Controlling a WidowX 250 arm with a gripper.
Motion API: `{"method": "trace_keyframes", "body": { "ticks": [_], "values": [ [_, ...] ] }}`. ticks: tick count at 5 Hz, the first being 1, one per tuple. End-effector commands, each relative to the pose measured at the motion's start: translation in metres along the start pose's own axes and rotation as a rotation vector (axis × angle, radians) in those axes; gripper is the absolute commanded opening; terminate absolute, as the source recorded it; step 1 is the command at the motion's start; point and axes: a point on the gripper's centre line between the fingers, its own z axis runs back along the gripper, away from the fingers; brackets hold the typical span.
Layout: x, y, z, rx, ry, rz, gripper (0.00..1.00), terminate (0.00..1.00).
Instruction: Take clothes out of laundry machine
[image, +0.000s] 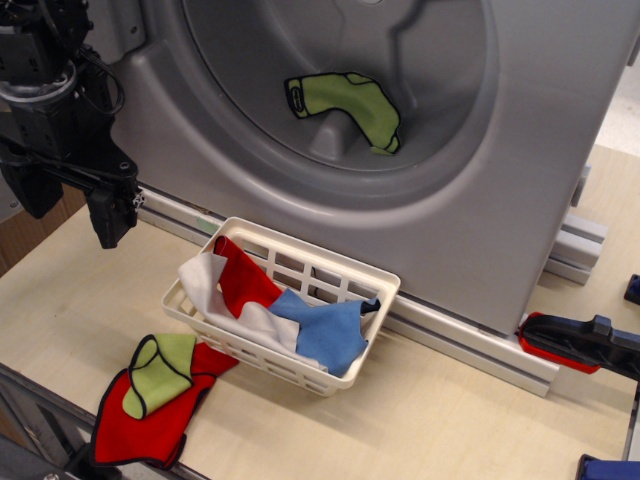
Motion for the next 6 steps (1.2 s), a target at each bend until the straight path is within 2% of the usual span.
{"method": "trace_keyframes", "body": {
  "ticks": [1, 2, 3, 5, 6],
  "values": [
    [0.0, 0.0, 0.0, 0.0, 0.0, 0.0, 1.0, 0.0],
    [0.022, -0.007, 0.001, 0.025, -0.02, -0.027, 1.0, 0.0],
    [0.054, -0.02, 0.018, 0.051, -0.144, -0.094, 1.0, 0.0],
    [0.113, -0.046, 0.052, 0.011, -0.367, -0.168, 1.0, 0.0],
    [0.138, -0.057, 0.045, -0.03, -0.455, -0.161, 1.0, 0.0]
  ]
}}
